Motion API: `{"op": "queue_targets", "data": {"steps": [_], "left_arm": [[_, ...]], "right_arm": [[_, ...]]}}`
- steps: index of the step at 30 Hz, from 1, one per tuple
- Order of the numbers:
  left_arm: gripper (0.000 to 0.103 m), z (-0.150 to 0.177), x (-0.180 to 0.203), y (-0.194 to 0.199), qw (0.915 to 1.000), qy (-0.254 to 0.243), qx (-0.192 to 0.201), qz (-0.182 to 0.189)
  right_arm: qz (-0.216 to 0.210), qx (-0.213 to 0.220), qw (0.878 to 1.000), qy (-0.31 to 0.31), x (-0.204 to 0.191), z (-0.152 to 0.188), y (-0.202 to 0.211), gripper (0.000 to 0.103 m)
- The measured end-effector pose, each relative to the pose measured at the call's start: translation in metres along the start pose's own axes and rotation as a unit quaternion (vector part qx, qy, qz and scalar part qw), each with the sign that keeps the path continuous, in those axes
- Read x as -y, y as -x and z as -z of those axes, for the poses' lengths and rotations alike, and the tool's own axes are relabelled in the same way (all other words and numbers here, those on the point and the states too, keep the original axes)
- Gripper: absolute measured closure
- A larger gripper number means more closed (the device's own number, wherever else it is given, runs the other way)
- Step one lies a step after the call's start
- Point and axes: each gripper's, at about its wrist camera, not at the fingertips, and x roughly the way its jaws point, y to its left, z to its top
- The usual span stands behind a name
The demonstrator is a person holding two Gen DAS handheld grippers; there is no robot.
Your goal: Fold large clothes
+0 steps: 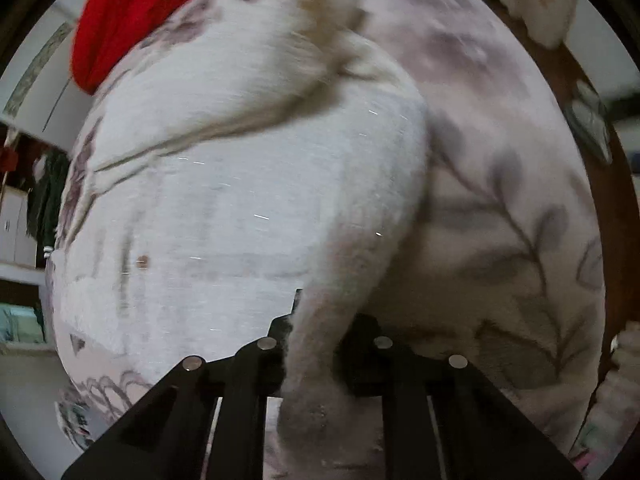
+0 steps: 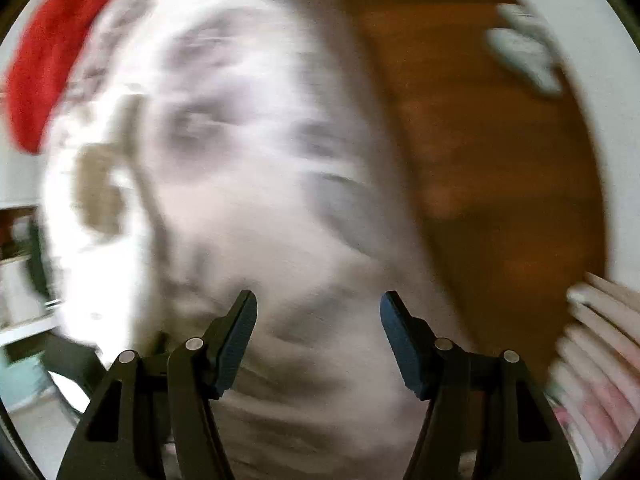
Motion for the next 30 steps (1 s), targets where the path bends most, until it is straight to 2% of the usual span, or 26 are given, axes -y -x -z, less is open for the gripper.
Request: {"op": "queue_targets", "data": {"steps": [1,3,7,10,12,14,15,17,18,19,21,25,30], "left_arm": [[0.092,-0.002,-0.011,0.006,0.9999,0.01,0.006,0.004],[0.092,-0.003,-0.022,0.012,0.9997,0.017,0.016,0.0],[0.092,-0.008,-0.041,0.013,0.9995,0.024,0.022,-0.001],[0.092,-0.008,-0.048,0.013,0.9992,0.034,0.023,0.004],[0.092,-0.007,-0.055,0.014,0.9986,0.045,0.023,0.015],[0.092,-0.007,-0.064,0.014,0.9977,0.055,0.029,0.026],[0.092,-0.008,-0.067,0.014,0.9973,0.059,0.029,0.033],[0.092,-0.008,-0.078,0.017,0.9951,0.075,0.032,0.055],[0.092,-0.009,-0.084,0.019,0.9943,0.08,0.035,0.062],[0.092,-0.009,-0.094,0.021,0.9927,0.088,0.038,0.074],[0.092,-0.008,-0.116,0.028,0.9886,0.109,0.044,0.094],[0.092,-0.006,-0.184,0.042,0.9775,0.153,0.054,0.135],[0.092,0.004,-0.296,0.032,0.9602,0.224,0.045,0.161]], "right_arm": [[-0.033,-0.009,0.999,0.013,-0.014,-0.014,-0.009,0.03],[-0.095,-0.017,0.995,0.037,-0.043,-0.037,-0.027,0.025],[-0.216,-0.011,0.974,0.066,-0.112,-0.088,-0.06,0.02],[-0.27,-0.025,0.959,0.077,-0.162,-0.111,-0.08,0.015],[-0.259,-0.038,0.961,0.087,-0.187,-0.121,-0.104,0.015],[-0.199,-0.056,0.975,0.088,-0.199,-0.13,-0.13,0.015],[-0.185,-0.074,0.977,0.08,-0.202,-0.134,-0.145,0.015],[-0.183,-0.088,0.978,0.044,-0.204,-0.139,-0.155,0.019],[-0.198,-0.083,0.976,0.033,-0.208,-0.141,-0.15,0.054],[-0.217,-0.082,0.972,0.025,-0.214,-0.141,-0.143,0.067],[-0.198,-0.057,0.978,0.035,-0.234,-0.139,-0.121,0.074],[-0.17,-0.021,0.981,0.086,-0.299,-0.124,-0.069,0.076],[-0.11,0.005,0.981,0.161,-0.434,-0.1,-0.033,0.077]]}}
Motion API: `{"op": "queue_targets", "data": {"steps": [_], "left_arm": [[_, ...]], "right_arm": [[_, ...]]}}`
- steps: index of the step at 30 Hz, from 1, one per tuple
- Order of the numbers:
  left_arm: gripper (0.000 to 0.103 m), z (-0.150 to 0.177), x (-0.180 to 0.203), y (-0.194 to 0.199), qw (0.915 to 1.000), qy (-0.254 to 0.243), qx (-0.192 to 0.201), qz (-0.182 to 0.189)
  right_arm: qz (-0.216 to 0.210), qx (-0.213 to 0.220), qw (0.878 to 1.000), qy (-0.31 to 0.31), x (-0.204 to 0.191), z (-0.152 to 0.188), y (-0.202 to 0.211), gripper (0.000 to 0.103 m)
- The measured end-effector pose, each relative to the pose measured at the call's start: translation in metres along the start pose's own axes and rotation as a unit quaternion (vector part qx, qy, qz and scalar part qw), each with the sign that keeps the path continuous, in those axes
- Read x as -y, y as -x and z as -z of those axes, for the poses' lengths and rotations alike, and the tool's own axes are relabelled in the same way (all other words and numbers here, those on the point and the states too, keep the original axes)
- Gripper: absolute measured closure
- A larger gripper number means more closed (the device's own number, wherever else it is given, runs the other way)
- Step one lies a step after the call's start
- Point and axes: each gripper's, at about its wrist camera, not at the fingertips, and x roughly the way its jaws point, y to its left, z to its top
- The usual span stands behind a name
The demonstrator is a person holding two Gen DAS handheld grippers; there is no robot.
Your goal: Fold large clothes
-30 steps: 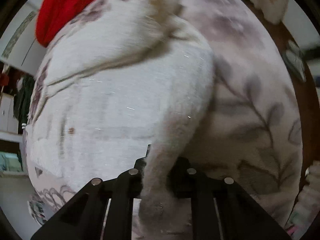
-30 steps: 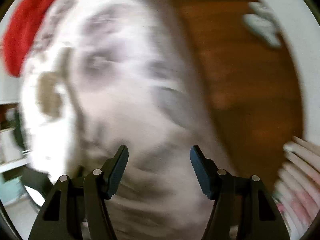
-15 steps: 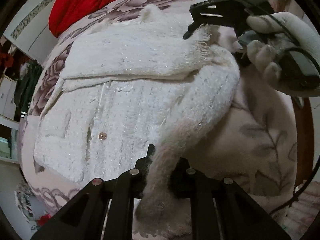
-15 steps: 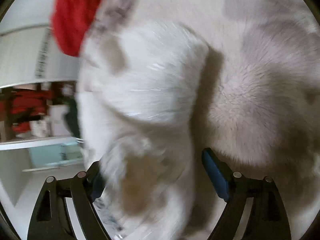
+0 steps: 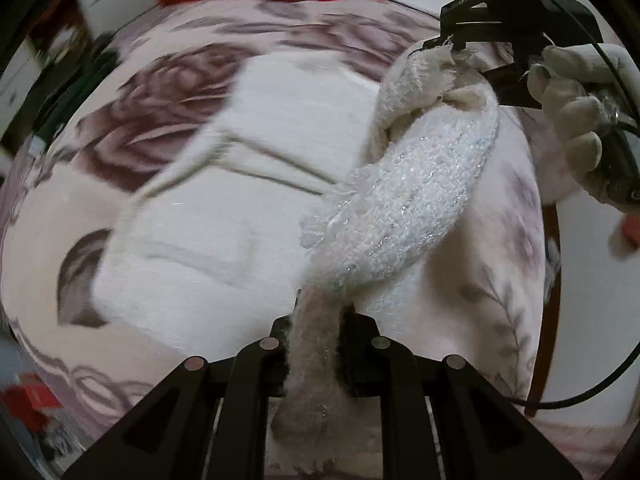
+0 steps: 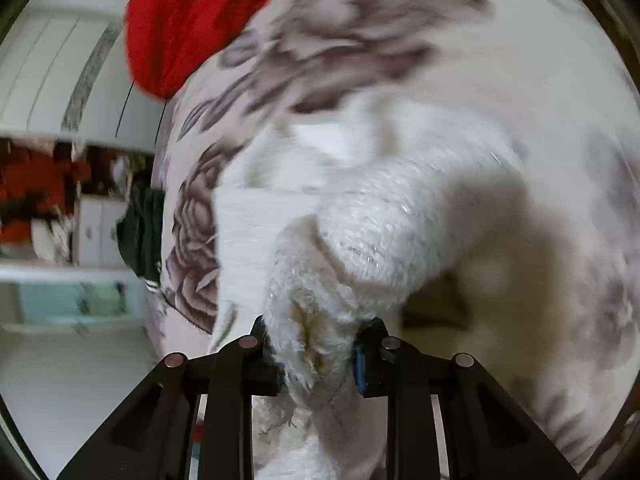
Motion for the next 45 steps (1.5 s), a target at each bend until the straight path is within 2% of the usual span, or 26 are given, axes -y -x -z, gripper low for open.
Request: {"op": "queue_targets", "data": {"steps": [2,4,5,7,8,9,10,12,14,15,18,21,23,24,25,27,29,30,31,32,33,34,35,40,43,45], "left_arm": [[0.092,-0.014,-0.051,-0.004,0.9991,0.04,-0.012,0.004],[0.092,-0.021,-0.095,-0.016,0.9966,0.077,-0.025,0.01],[0.092,-0.025,-0.12,-0.03,0.9954,0.089,-0.034,0.009],[0.086,-0.027,-0.159,-0.056,0.9919,0.114,-0.054,0.011],[0.084,-0.026,-0.184,-0.077,0.9883,0.127,-0.078,0.032],[0.077,-0.024,-0.199,-0.09,0.9839,0.139,-0.097,0.056],[0.072,-0.018,-0.217,-0.098,0.9762,0.16,-0.113,0.093],[0.068,-0.008,-0.242,-0.094,0.9642,0.179,-0.123,0.152],[0.059,0.001,-0.258,-0.08,0.9565,0.178,-0.133,0.19],[0.052,0.003,-0.264,-0.074,0.9556,0.178,-0.135,0.192],[0.05,0.006,-0.285,-0.057,0.9559,0.175,-0.127,0.199],[0.049,-0.009,-0.288,-0.066,0.9515,0.171,-0.12,0.226],[0.049,-0.023,-0.279,-0.081,0.9421,0.164,-0.119,0.267],[0.044,-0.03,-0.272,-0.091,0.9373,0.155,-0.121,0.288],[0.038,-0.037,-0.269,-0.099,0.9365,0.144,-0.125,0.294],[0.035,-0.044,-0.246,-0.124,0.942,0.104,-0.142,0.286],[0.036,-0.045,-0.229,-0.135,0.9557,0.07,-0.136,0.251],[0.04,-0.046,-0.226,-0.133,0.9596,0.069,-0.123,0.244],[0.063,-0.045,-0.224,-0.126,0.9642,0.07,-0.104,0.233],[0.077,-0.044,-0.223,-0.119,0.9683,0.066,-0.09,0.224],[0.086,-0.041,-0.223,-0.112,0.9698,0.066,-0.082,0.22],[0.09,-0.039,-0.225,-0.103,0.9703,0.074,-0.072,0.219],[0.092,-0.036,-0.226,-0.094,0.9697,0.082,-0.062,0.222],[0.094,-0.013,-0.221,-0.036,0.9699,0.084,-0.048,0.224],[0.094,0.03,-0.227,-0.002,0.9646,0.104,-0.078,0.229],[0.093,0.049,-0.23,-0.008,0.9617,0.115,-0.106,0.225]], "right_arm": [[0.022,-0.011,0.999,0.027,-0.066,-0.007,-0.03,0.077],[0.04,-0.021,0.998,0.041,-0.107,-0.01,-0.063,0.077],[0.06,-0.033,0.996,0.061,-0.139,-0.014,-0.094,0.077],[0.088,-0.05,0.992,0.071,-0.173,-0.017,-0.144,0.077],[0.106,-0.063,0.989,0.082,-0.185,-0.017,-0.171,0.076],[0.118,-0.074,0.987,0.083,-0.189,-0.017,-0.191,0.068],[0.121,-0.089,0.986,0.076,-0.192,-0.017,-0.21,0.053],[0.108,-0.101,0.987,0.062,-0.19,-0.015,-0.224,0.036],[0.085,-0.094,0.99,0.063,-0.192,-0.008,-0.214,0.032],[0.078,-0.09,0.99,0.071,-0.192,-0.002,-0.201,0.031],[0.067,-0.072,0.992,0.079,-0.179,0.027,-0.162,0.024],[0.081,-0.064,0.993,0.056,-0.134,0.073,-0.124,0.024],[0.088,-0.076,0.993,0.006,-0.085,0.113,-0.114,0.024],[0.079,-0.084,0.993,-0.024,-0.063,0.129,-0.114,0.024],[0.067,-0.09,0.992,-0.054,-0.045,0.142,-0.117,0.024],[0.019,-0.104,0.987,-0.122,-0.003,0.178,-0.134,0.024],[-0.033,-0.106,0.982,-0.155,0.02,0.2,-0.152,0.024],[-0.056,-0.106,0.979,-0.163,0.026,0.206,-0.161,0.024],[-0.072,-0.103,0.978,-0.168,0.032,0.211,-0.172,0.023],[-0.08,-0.089,0.977,-0.178,0.035,0.212,-0.175,0.023],[-0.092,-0.066,0.977,-0.182,0.036,0.21,-0.173,0.025],[-0.101,-0.045,0.977,-0.18,0.035,0.208,-0.168,0.059],[-0.109,-0.034,0.977,-0.179,0.035,0.206,-0.165,0.078],[-0.131,-0.031,0.974,-0.184,0.024,0.22,-0.141,0.087],[-0.151,-0.038,0.97,-0.184,0.014,0.247,-0.108,0.089],[-0.151,-0.05,0.97,-0.184,0.012,0.274,-0.085,0.089]]}}
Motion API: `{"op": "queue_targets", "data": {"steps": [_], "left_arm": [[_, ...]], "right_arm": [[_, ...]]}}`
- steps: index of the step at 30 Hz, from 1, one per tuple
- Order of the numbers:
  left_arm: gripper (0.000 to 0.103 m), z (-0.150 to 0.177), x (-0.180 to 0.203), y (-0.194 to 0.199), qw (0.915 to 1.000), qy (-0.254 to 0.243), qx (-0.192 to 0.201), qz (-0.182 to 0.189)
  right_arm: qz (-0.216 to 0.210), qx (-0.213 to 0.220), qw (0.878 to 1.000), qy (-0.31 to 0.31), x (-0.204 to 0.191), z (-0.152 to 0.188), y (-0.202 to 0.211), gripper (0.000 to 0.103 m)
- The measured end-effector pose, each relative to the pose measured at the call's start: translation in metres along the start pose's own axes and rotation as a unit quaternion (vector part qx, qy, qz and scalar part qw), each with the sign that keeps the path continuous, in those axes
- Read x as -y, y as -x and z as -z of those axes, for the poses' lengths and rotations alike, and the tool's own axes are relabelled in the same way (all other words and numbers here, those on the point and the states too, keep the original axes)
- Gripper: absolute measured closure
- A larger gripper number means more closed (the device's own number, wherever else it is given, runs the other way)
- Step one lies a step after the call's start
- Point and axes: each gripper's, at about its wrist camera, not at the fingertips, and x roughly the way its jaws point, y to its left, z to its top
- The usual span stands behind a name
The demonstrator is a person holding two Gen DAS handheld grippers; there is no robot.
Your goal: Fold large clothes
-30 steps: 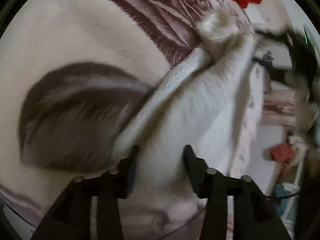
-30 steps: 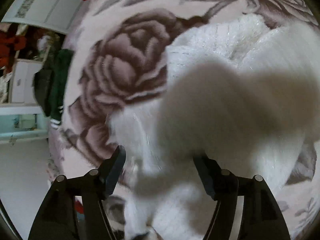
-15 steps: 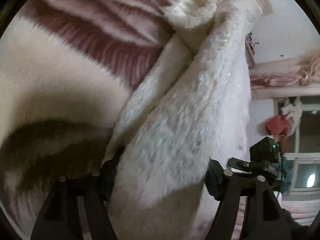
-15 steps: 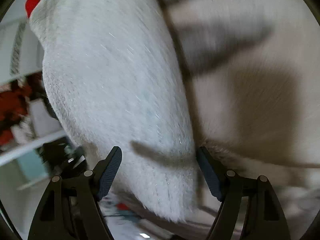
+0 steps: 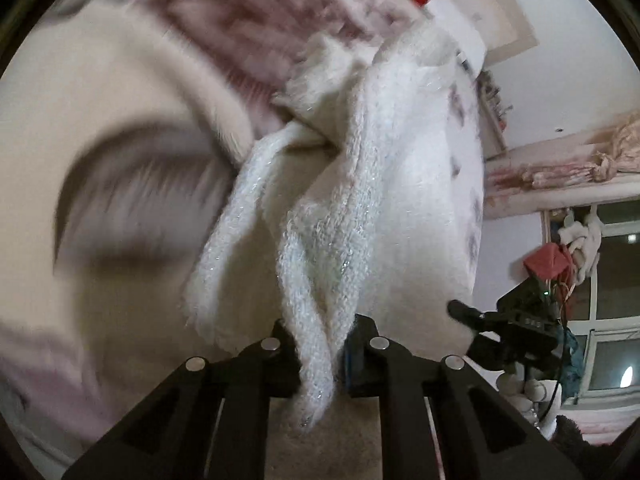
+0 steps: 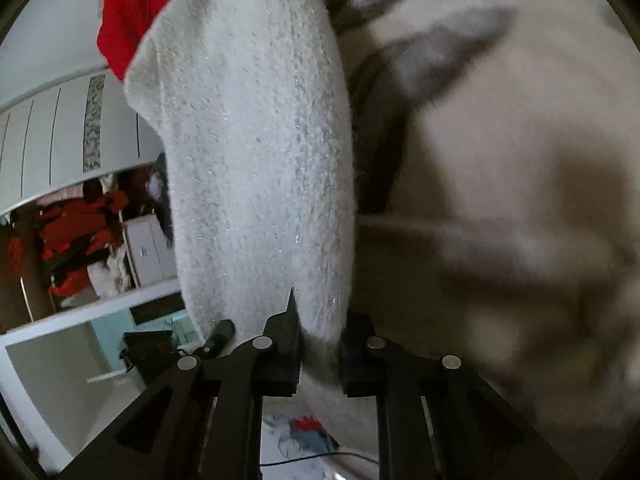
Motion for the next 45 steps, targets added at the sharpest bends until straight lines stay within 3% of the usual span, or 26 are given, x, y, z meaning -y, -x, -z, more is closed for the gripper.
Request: {"op": "queue_targets", "data": {"steps": [4,7,9,12,15,18,22,25,26,27,30,33,34,35,37,39,42,45], "left_arm": [[0.087,0.028,-0.027,-0.029,0.9963,0.051,-0.067,-0.016],[0.081,0.023,-0.025,-0.032,0.9931,0.059,-0.1,-0.016],[0.066,0.016,-0.009,-0.019,0.994,0.033,-0.1,-0.031],[0.047,-0.002,0.02,0.004,0.9953,-0.014,-0.087,-0.039],[0.046,-0.041,0.049,0.006,0.9973,-0.037,-0.062,-0.014],[0.046,-0.087,0.08,-0.009,0.9955,-0.09,-0.028,-0.008],[0.046,-0.153,0.121,-0.068,0.9836,-0.17,0.004,-0.059],[0.047,-0.19,0.136,-0.114,0.9707,-0.206,0.011,-0.123],[0.055,-0.198,0.136,-0.124,0.9698,-0.212,0.019,-0.12],[0.096,-0.2,0.132,-0.127,0.9711,-0.214,0.023,-0.104],[0.095,-0.202,0.126,-0.122,0.9768,-0.202,0.028,-0.065],[0.095,-0.206,0.126,-0.098,0.9808,-0.187,0.045,-0.034],[0.095,-0.213,0.132,-0.099,0.9819,-0.181,0.048,-0.03],[0.095,-0.219,0.128,-0.094,0.9838,-0.171,0.05,-0.023],[0.095,-0.234,0.116,-0.09,0.9859,-0.155,0.058,-0.025],[0.095,-0.248,0.101,-0.102,0.9882,-0.141,0.05,-0.035],[0.092,-0.262,0.067,-0.151,0.9926,-0.114,-0.003,-0.042],[0.084,-0.259,0.057,-0.146,0.9959,-0.089,-0.012,-0.01]], "right_arm": [[0.04,-0.042,0.998,-0.034,0.034,0.06,0.016,0.088],[0.082,-0.071,0.992,-0.062,0.067,0.066,0.005,0.08],[0.101,-0.086,0.989,-0.07,0.071,0.054,0.0,0.076],[0.125,-0.06,0.99,-0.021,0.049,0.038,0.02,0.053],[0.124,-0.016,0.992,0.013,0.029,0.012,0.042,0.041],[0.111,0.014,0.994,0.017,0.02,-0.019,0.057,0.038],[0.106,0.051,0.992,0.038,0.003,-0.076,0.057,0.037],[0.1,0.069,0.992,0.044,-0.007,-0.114,0.051,0.037],[0.1,0.076,0.991,0.046,-0.01,-0.126,0.047,0.037],[0.102,0.082,0.99,0.046,-0.011,-0.137,0.044,0.036],[0.096,0.086,0.991,0.03,-0.001,-0.166,0.031,0.036],[0.062,0.073,0.995,0.002,0.017,-0.181,0.028,0.037],[0.052,0.075,0.996,-0.001,0.015,-0.185,0.02,0.056],[0.038,0.082,0.996,0.006,0.013,-0.188,0.018,0.067],[0.03,0.099,0.994,0.018,-0.005,-0.187,0.01,0.081],[0.009,0.123,0.992,0.023,-0.022,-0.19,0.013,0.086],[0.056,0.14,0.988,0.041,-0.041,-0.208,0.009,0.088],[0.14,0.113,0.982,0.054,-0.044,-0.217,-0.011,0.085]]}}
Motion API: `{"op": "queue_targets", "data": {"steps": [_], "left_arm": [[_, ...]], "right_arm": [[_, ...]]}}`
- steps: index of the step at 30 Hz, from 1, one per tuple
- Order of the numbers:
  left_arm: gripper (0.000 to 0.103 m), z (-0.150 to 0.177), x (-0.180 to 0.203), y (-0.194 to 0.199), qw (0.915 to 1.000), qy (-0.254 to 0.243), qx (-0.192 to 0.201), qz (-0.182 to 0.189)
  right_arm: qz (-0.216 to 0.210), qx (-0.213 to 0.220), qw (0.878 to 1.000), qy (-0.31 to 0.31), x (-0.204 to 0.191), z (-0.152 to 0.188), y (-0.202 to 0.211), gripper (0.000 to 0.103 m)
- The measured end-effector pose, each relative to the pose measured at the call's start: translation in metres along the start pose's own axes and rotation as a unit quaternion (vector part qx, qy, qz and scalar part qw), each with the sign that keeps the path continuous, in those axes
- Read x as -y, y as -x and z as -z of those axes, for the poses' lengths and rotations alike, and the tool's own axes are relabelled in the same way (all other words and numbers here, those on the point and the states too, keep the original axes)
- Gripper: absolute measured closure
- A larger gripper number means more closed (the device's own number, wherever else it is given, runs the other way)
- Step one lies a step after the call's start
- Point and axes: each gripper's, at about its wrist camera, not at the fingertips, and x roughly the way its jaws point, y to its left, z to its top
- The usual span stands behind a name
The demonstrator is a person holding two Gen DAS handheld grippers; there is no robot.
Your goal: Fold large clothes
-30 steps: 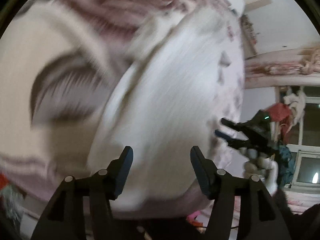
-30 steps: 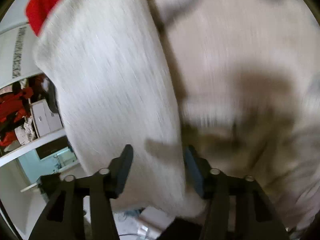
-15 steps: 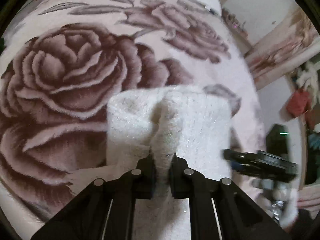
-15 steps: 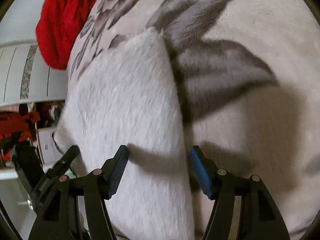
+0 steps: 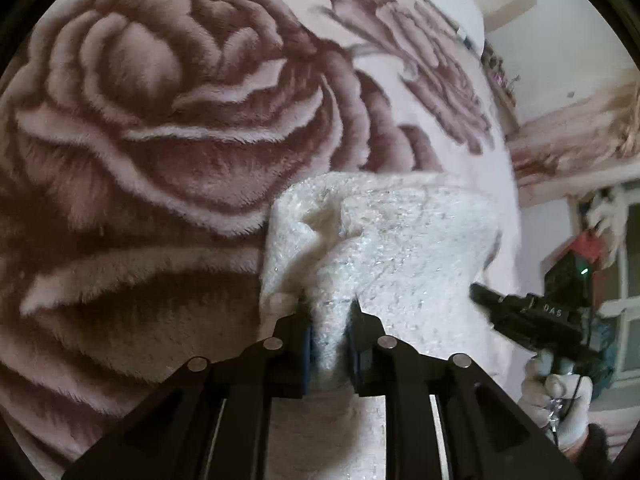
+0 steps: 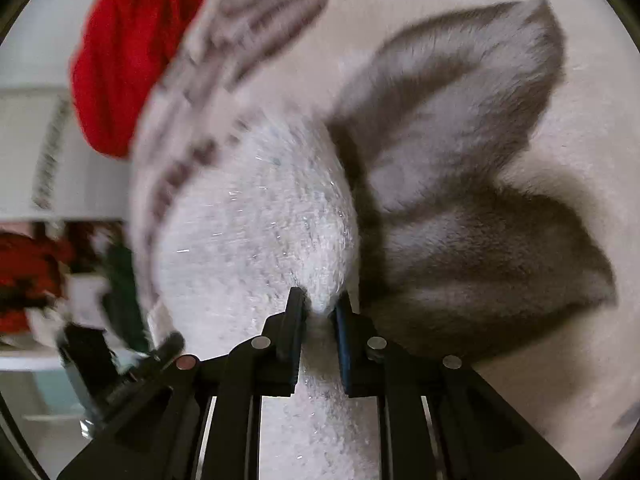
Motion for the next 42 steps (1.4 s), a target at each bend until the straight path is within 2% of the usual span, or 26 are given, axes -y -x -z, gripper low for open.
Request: {"op": "queue_targets", "data": {"steps": [2,4,5,6,7,9,12,14,17,19,20,21,22,23,24,25,27,30,33,35,36,38,39,41,42], "left_arm": [[0.08,0.004,-0.003,0.019,0.999,0.024,-0.002,0.038],[0.068,0.021,-0.007,0.053,0.9967,0.039,0.007,0.07],[0.063,0.031,-0.008,0.067,0.9963,0.042,0.011,0.075],[0.051,0.043,-0.011,0.082,0.9961,0.044,0.014,0.075],[0.047,0.065,-0.016,0.102,0.996,0.046,0.019,0.074],[0.047,0.097,-0.023,0.124,0.9965,0.05,0.016,0.065],[0.047,0.17,-0.037,0.141,0.9984,0.056,-0.008,0.001],[0.047,0.21,-0.044,0.136,0.9969,0.061,-0.042,-0.027],[0.047,0.265,-0.049,0.111,0.9916,0.085,-0.09,-0.036],[0.047,0.283,-0.045,0.102,0.9914,0.087,-0.089,-0.039],[0.048,0.291,-0.036,0.101,0.9934,0.071,-0.072,-0.055],[0.055,0.294,-0.03,0.102,0.9943,0.06,-0.059,-0.065],[0.086,0.298,-0.022,0.106,0.9952,0.047,-0.038,-0.077],[0.088,0.3,-0.019,0.106,0.9954,0.049,-0.038,-0.073],[0.088,0.302,-0.016,0.108,0.9958,0.056,-0.035,-0.065],[0.089,0.304,-0.012,0.112,0.9965,0.06,-0.025,-0.052],[0.089,0.311,0.001,0.12,0.9976,0.056,-0.02,-0.036],[0.089,0.318,0.0,0.116,0.9976,0.051,-0.03,-0.036],[0.088,0.325,-0.034,0.086,0.9944,0.077,-0.057,-0.046],[0.087,0.326,-0.053,0.067,0.9916,0.103,-0.068,-0.039],[0.087,0.323,-0.056,0.067,0.9905,0.116,-0.069,-0.03],[0.087,0.318,-0.047,0.081,0.992,0.108,-0.062,-0.019],[0.083,0.315,-0.042,0.09,0.9934,0.1,-0.055,-0.015],[0.078,0.308,-0.036,0.108,0.9959,0.08,-0.04,-0.015],[0.075,0.305,-0.038,0.11,0.9959,0.078,-0.042,-0.022]], "right_arm": [[0.003,-0.013,1.0,-0.007,0.003,0.001,0.01,0.077],[-0.007,-0.032,0.999,-0.01,-0.001,0.007,0.028,0.063],[-0.009,-0.038,0.999,-0.006,-0.002,0.013,0.037,0.058],[-0.021,-0.042,0.999,0.004,-0.001,0.026,0.054,0.048],[-0.027,-0.047,0.998,0.014,0.005,0.047,0.075,0.041],[-0.022,-0.065,0.997,0.031,0.011,0.092,0.102,0.04],[-0.004,-0.1,0.995,0.022,0.037,0.168,0.127,0.04],[0.006,-0.12,0.993,-0.002,0.061,0.216,0.13,0.04],[0.009,-0.158,0.986,-0.044,0.089,0.284,0.115,0.04],[0.004,-0.176,0.982,-0.067,0.101,0.312,0.099,0.04],[0.002,-0.181,0.981,-0.075,0.105,0.326,0.094,0.04],[0.006,-0.184,0.98,-0.074,0.109,0.335,0.091,0.042],[0.015,-0.179,0.981,-0.069,0.11,0.342,0.088,0.057],[0.033,-0.164,0.984,-0.059,0.109,0.347,0.089,0.071],[0.054,-0.155,0.985,-0.053,0.112,0.351,0.091,0.081],[0.056,-0.144,0.986,-0.057,0.115,0.353,0.094,0.088],[0.062,-0.126,0.988,-0.066,0.118,0.357,0.109,0.095],[0.078,-0.102,0.99,-0.051,0.115,0.36,0.13,0.096],[0.084,-0.109,0.989,-0.051,0.122,0.363,0.132,0.096],[0.093,-0.123,0.987,-0.049,0.128,0.364,0.12,0.096],[0.1,-0.126,0.986,-0.044,0.129,0.365,0.116,0.096],[0.102,-0.136,0.985,-0.041,0.128,0.364,0.107,0.096],[0.097,-0.139,0.985,-0.04,0.128,0.363,0.108,0.096],[0.068,-0.146,0.986,-0.039,0.124,0.36,0.117,0.094],[0.049,-0.151,0.986,-0.04,0.119,0.353,0.116,0.087]]}}
